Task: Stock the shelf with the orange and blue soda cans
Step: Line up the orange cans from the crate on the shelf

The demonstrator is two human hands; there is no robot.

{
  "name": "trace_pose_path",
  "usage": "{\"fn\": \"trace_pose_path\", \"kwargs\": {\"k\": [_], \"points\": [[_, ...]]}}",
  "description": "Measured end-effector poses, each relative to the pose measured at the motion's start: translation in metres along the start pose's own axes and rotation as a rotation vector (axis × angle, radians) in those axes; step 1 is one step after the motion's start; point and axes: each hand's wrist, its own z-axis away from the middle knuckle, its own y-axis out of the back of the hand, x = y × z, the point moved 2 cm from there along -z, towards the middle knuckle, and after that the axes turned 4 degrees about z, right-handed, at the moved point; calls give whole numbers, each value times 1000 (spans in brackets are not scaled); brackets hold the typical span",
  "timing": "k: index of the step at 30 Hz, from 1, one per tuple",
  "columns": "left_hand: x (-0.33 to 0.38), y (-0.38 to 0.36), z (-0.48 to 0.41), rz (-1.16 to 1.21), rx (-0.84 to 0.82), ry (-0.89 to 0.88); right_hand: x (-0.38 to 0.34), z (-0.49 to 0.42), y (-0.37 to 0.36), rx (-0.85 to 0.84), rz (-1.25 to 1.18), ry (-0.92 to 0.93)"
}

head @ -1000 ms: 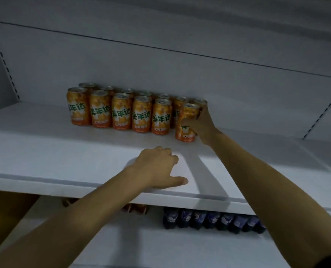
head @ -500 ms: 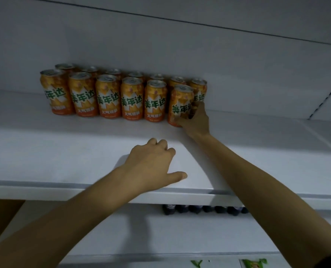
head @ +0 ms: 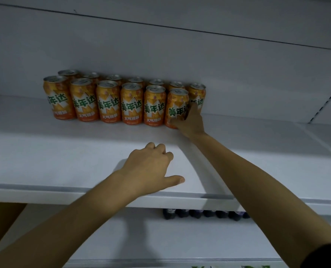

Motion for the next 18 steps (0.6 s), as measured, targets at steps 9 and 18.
{"fn": "trace_pose_path", "kwargs": {"k": [9, 18], "points": [[4, 12, -6, -96, -7, 10, -18, 16, 33, -179, 265, 8], [48, 25, -20, -84, 158, 48, -12, 99, 114, -236, 530, 17]]}}
